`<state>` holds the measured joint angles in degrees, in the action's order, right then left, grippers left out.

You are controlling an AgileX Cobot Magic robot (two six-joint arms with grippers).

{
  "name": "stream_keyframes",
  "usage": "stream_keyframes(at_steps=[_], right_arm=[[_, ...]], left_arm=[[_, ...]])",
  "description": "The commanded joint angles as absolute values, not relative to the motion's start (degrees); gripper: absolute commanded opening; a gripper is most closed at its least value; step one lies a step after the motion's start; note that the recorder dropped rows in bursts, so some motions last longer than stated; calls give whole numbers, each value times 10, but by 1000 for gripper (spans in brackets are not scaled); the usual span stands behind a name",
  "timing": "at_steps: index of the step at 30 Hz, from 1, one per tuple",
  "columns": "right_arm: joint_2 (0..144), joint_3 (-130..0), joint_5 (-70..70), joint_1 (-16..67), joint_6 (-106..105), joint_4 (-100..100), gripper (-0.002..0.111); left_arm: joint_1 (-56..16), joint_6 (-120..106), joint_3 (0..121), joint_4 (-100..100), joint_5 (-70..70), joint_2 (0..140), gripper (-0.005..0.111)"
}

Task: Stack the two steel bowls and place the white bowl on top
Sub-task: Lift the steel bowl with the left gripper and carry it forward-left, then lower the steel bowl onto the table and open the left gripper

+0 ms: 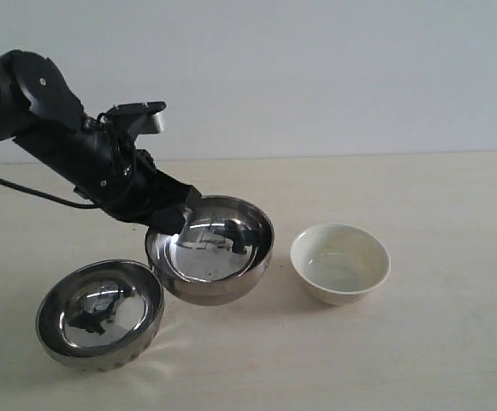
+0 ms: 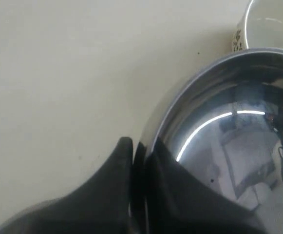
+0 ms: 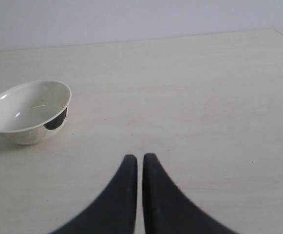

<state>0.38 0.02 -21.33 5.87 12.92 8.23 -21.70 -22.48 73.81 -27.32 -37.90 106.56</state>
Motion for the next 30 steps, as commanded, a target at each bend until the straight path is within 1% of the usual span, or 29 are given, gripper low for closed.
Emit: stream_keyframes(at_steps=[1,10,14,23,30], right_arm=[[0,0,-211,57,129,84,0],[0,0,-211,57,129,84,0],[0,0,-211,57,129,84,0],[0,0,-211,57,129,84,0],[0,0,-211,57,129,84,0]], left_arm=[[-223,-288,702,-349,-341,1060,4],[-254,-296,693,-351,-318,1067,4],[-254,-296,690,-353,-326,1077,4],[-254,-314,647,-357,-283,1083,4],[-254,-330,647,-384,-281,1083,4]])
